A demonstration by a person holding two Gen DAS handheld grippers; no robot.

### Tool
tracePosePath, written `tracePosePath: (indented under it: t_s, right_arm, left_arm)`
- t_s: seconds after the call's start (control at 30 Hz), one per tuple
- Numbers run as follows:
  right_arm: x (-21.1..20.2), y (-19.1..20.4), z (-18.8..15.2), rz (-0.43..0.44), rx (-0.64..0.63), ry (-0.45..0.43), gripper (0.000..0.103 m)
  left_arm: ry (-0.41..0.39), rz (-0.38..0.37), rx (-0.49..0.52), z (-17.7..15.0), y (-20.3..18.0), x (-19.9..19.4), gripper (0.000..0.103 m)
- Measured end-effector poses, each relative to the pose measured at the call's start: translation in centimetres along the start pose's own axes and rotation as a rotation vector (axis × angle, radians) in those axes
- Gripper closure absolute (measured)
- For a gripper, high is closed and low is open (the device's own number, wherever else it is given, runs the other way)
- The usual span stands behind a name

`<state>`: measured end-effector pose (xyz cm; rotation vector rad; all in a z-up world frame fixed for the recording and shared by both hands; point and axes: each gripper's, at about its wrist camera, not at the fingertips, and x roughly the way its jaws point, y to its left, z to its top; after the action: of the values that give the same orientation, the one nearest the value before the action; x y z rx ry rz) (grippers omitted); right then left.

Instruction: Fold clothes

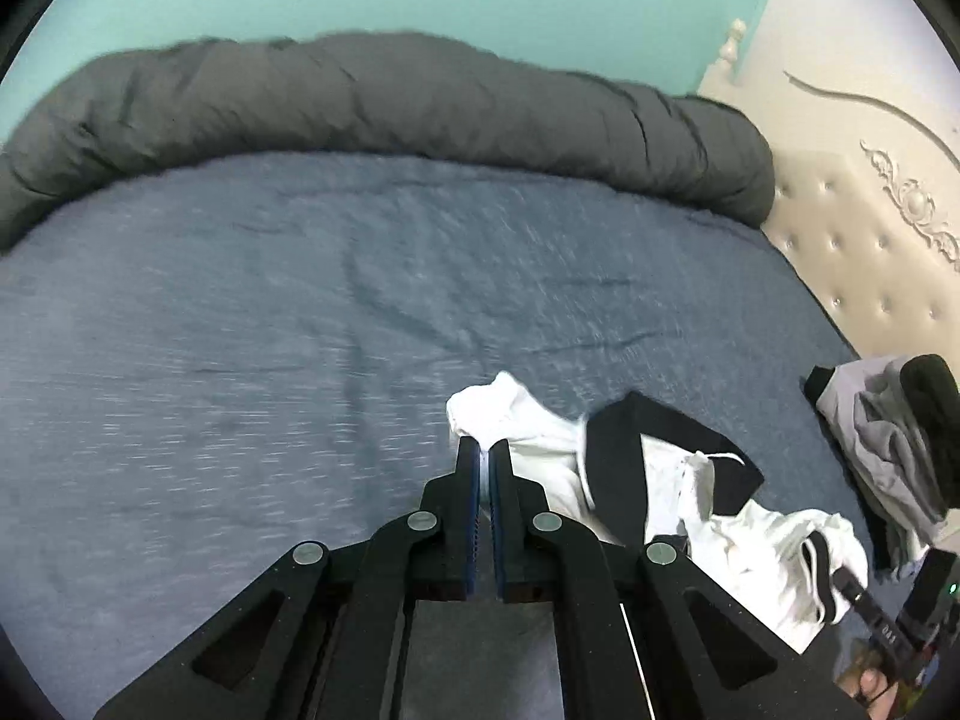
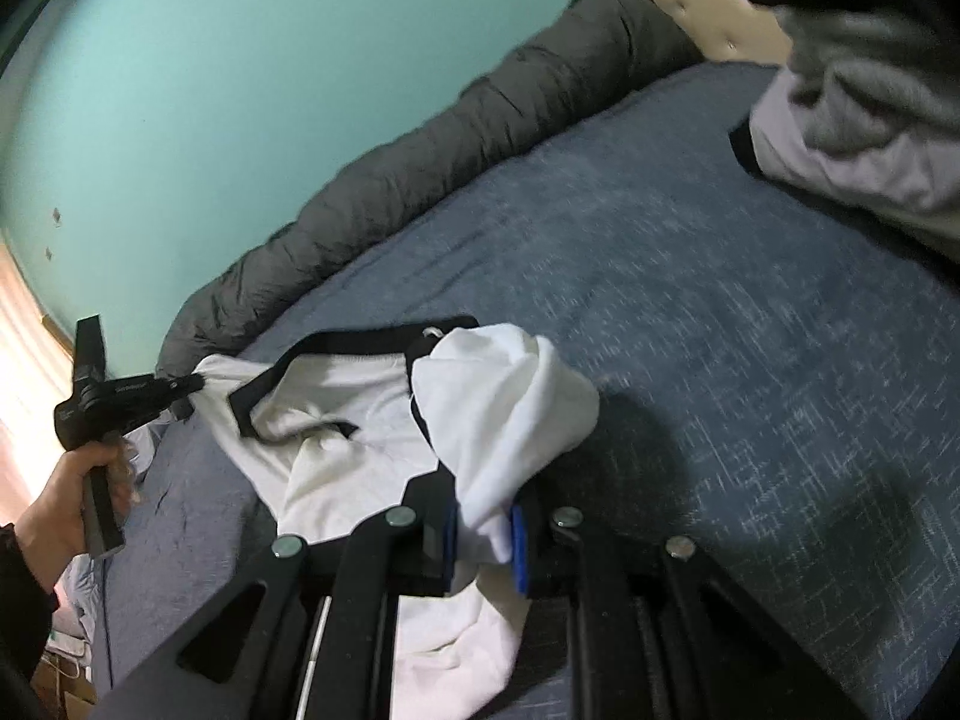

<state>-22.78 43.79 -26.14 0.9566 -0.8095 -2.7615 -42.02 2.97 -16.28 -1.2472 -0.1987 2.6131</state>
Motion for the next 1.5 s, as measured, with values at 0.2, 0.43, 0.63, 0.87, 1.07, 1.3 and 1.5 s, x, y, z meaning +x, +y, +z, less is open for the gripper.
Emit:
tracePosePath:
  t_s: [0.2, 0.43, 0.63, 0.87, 1.07, 1.3, 1.5]
  right_arm:
    - [-1.9, 2.5, 1.4, 0.042, -0.026, -0.017, 0.091]
    - [-5.2, 6.9, 5.3, 0.074, -0.097, -0.034, 0.092]
    - [-10.0, 12.5, 8.5, 0.120, -0.180, -0.084, 0.092]
    - [-15.1, 18.5, 11.4, 0.175, -0.250, -0.132, 0.092]
    - [-20.1, 23.6, 13.9, 0.221, -0.313, -0.184, 0.092]
    - [-26.3, 28.4, 16.8, 0.248, -0.401, -0.254, 0.092]
    - [-27.5, 29.6, 16.8, 0.245, -0.433, -0.224, 0.092]
  left_arm:
    - [-0.056, 0.056, -0.031, -0.8, 3.3, -7.3, 0.100]
    - [-0.164, 0.096, -0.058, -0.2, 6.1, -17.2, 0.100]
    - [-0.272, 0.112, -0.074, 0.1, 7.5, -26.4, 0.100]
    - [-0.374, 0.146, -0.070, -0.4, 7.7, -35.2, 0.100]
    - [-0.480, 0.164, -0.060, 0.2, 7.0, -43.6, 0.100]
    - [-0.584, 0.170, -0.023, 1.1, 4.7, -51.9, 0.100]
    - [-0.525, 0.168, -0.019, -0.4, 5.1, -50.4, 0.100]
